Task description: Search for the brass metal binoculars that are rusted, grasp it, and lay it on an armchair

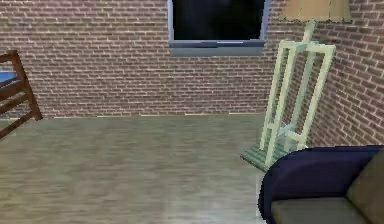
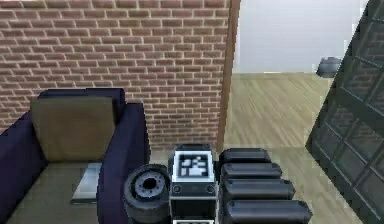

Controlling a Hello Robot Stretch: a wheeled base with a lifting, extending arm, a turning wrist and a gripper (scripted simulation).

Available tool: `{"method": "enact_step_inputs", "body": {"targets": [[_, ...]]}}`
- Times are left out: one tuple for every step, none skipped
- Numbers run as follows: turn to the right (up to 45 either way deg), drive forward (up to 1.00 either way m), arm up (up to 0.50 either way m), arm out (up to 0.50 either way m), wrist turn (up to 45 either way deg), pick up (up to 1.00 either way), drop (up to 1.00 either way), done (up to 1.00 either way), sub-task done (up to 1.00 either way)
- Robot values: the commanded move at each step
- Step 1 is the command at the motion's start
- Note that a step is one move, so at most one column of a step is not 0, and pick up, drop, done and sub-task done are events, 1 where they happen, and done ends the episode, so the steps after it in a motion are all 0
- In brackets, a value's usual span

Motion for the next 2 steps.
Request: {"method": "enact_step_inputs", "body": {"targets": [[0.0,0.70,0.00,0.00,0.0,0.00,0.00,0.00,0.00],[45.0,0.00,0.00,0.00,0.0,0.00,0.00,0.00,0.00]]}}
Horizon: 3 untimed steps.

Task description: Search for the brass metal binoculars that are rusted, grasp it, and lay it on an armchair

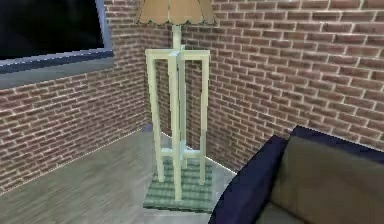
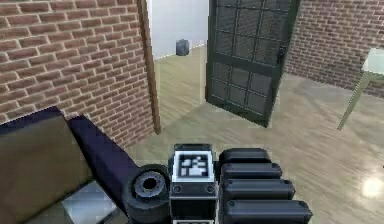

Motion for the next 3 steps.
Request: {"method": "enact_step_inputs", "body": {"targets": [[45.0,0.00,0.00,0.00,0.0,0.00,0.00,0.00,0.00],[45.0,0.00,0.00,0.00,0.0,0.00,0.00,0.00,0.00],[39.0,0.00,0.00,0.00,0.0,0.00,0.00,0.00,0.00]]}}
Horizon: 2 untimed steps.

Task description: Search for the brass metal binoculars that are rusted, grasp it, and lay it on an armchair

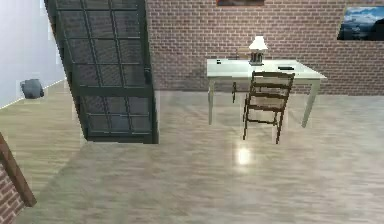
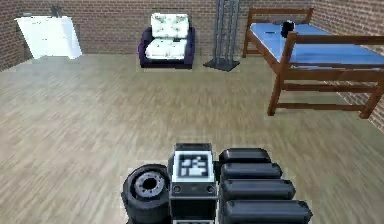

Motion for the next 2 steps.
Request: {"method": "enact_step_inputs", "body": {"targets": [[-45.0,0.00,0.00,0.00,0.0,0.00,0.00,0.00,0.00],[-45.0,0.00,0.00,0.00,0.0,0.00,0.00,0.00,0.00]]}}
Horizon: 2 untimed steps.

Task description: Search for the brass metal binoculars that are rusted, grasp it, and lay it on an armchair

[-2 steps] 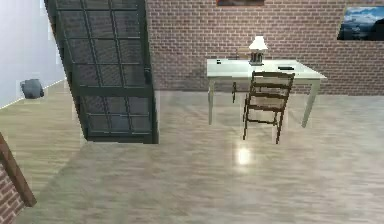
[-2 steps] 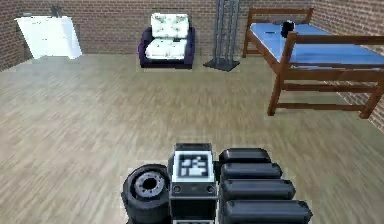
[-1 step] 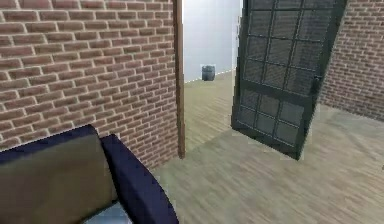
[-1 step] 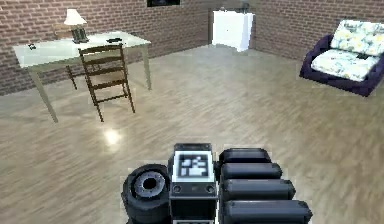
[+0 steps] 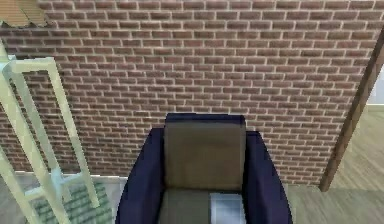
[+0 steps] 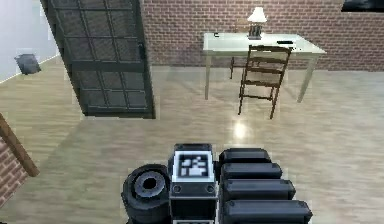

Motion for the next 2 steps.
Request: {"method": "enact_step_inputs", "body": {"targets": [[-45.0,0.00,0.00,0.00,0.0,0.00,0.00,0.00,0.00],[-30.0,0.00,0.00,0.00,0.0,0.00,0.00,0.00,0.00]]}}
